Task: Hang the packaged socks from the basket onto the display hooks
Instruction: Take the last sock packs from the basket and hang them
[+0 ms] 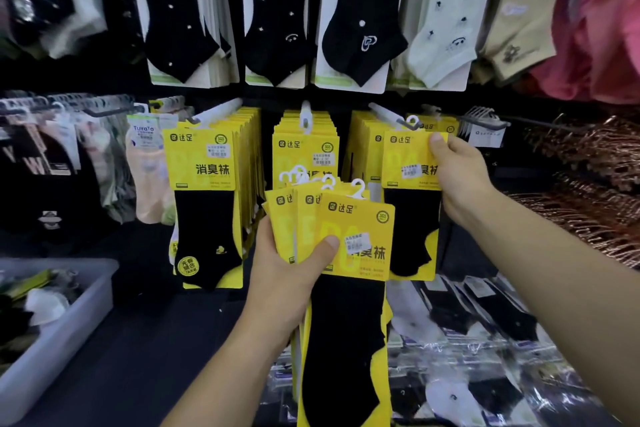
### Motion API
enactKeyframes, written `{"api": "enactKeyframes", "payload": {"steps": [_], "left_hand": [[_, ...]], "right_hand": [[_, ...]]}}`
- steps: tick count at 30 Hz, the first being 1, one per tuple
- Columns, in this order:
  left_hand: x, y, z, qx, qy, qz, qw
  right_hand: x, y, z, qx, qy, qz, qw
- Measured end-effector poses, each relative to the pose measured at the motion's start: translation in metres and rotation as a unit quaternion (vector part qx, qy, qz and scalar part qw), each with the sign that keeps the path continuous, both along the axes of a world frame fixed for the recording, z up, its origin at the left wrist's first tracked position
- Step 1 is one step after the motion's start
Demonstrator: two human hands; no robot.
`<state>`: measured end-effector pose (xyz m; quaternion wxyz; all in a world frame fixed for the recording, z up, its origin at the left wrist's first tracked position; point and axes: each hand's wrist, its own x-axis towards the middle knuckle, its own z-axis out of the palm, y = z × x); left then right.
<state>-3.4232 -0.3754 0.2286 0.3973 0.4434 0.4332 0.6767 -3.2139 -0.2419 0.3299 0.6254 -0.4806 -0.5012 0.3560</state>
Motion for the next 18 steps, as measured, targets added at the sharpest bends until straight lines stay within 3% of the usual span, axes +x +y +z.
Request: {"api": "enactKeyframes", "payload": {"steps": [8,15,18], "left_hand": [[0.001,0.001,0.001,-0.008,-0.013,-0.004,1.0],[0.001,0.001,0.0,-0.008,-0.018,0.0,1.0],[0.002,-0.001,0.002,-0.002,-0.025,0.002,1.0]], "right_hand": [[-0.008,0.014,-0.004,0.028,-0.113,-0.039,0.992],[-0.007,-0.007,-0.015,0.029,-0.131,-0.112,0.985],[-0.017,-0.045,-0.03,0.012,-0.119,0.015,0.993]]}}
